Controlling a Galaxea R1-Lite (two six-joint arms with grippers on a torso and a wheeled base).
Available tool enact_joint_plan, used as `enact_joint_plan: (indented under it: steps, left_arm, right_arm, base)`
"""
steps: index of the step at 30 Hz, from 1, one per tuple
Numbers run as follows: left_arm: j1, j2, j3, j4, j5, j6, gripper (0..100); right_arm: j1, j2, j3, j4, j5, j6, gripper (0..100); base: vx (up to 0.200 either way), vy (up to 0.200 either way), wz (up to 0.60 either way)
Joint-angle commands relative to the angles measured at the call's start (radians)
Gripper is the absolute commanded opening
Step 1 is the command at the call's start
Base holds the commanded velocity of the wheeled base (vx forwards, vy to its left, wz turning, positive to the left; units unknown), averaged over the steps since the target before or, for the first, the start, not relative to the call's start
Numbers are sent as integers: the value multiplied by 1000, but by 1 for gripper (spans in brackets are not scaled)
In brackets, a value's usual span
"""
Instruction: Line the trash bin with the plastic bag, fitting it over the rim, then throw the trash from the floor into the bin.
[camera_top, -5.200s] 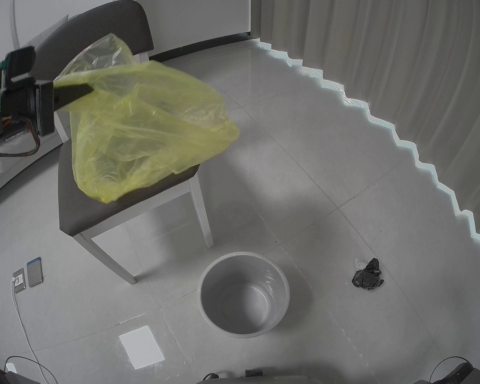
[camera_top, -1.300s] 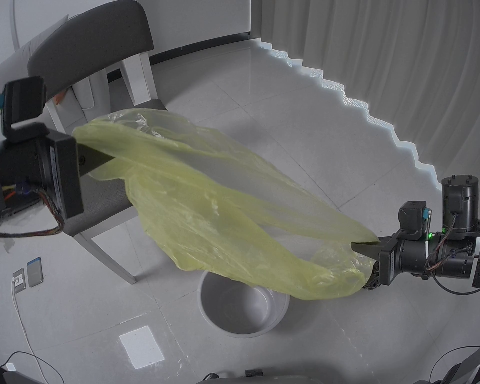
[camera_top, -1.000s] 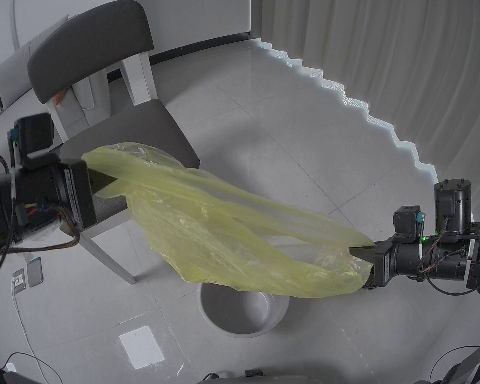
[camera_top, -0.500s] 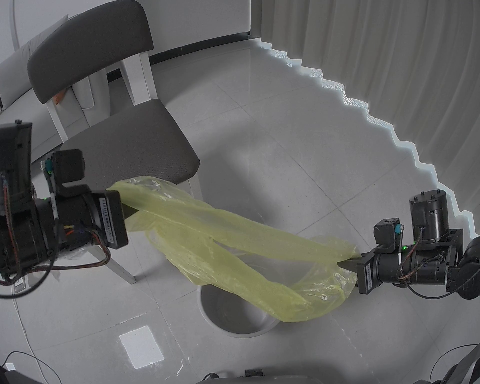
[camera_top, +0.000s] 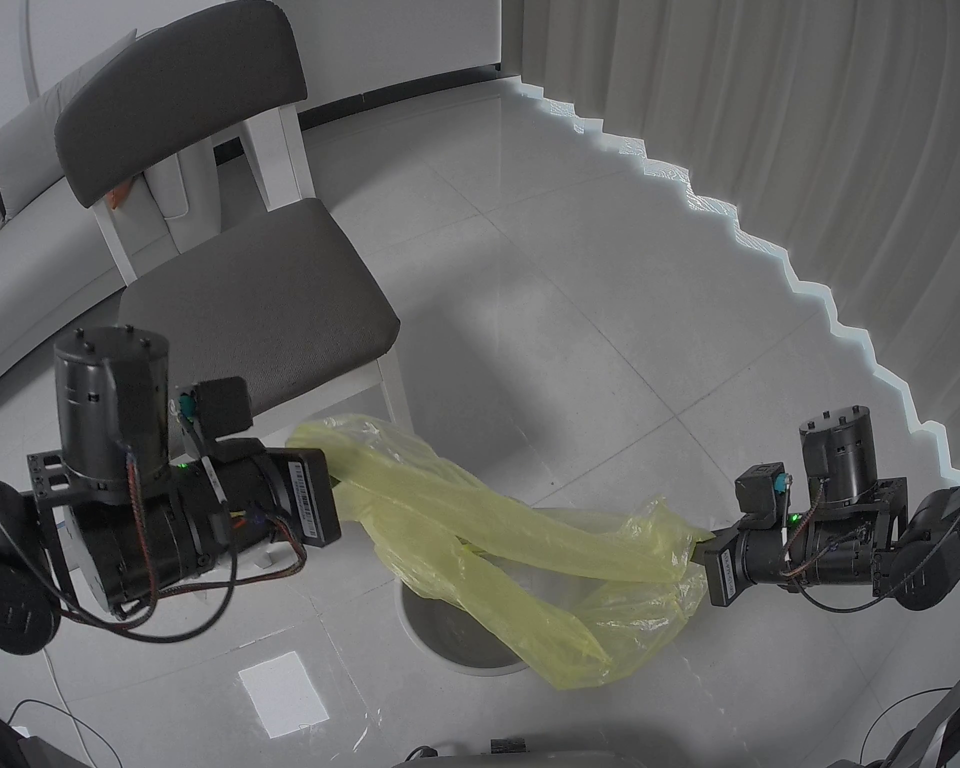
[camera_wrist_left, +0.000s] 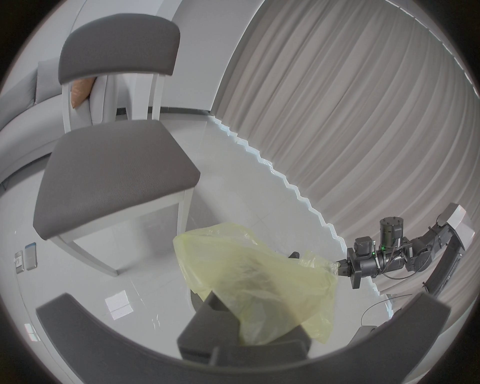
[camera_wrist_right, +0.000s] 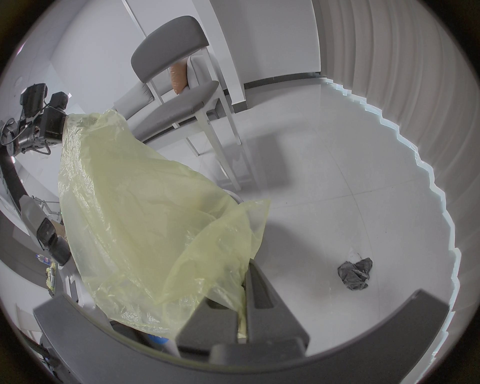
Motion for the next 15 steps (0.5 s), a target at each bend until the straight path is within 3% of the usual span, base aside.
enact_joint_plan:
  steps: [1,15]
  left_arm:
    - [-14,62,22,-9,1,-17,0]
    - [9,151,119,-12,-7,-86,0]
  right_arm:
    - [-19,5,30,2,0,-17,0]
    - [-19,126,24,-4,1,-26,0]
  base:
    - [0,0,0]
    - [0,0,0]
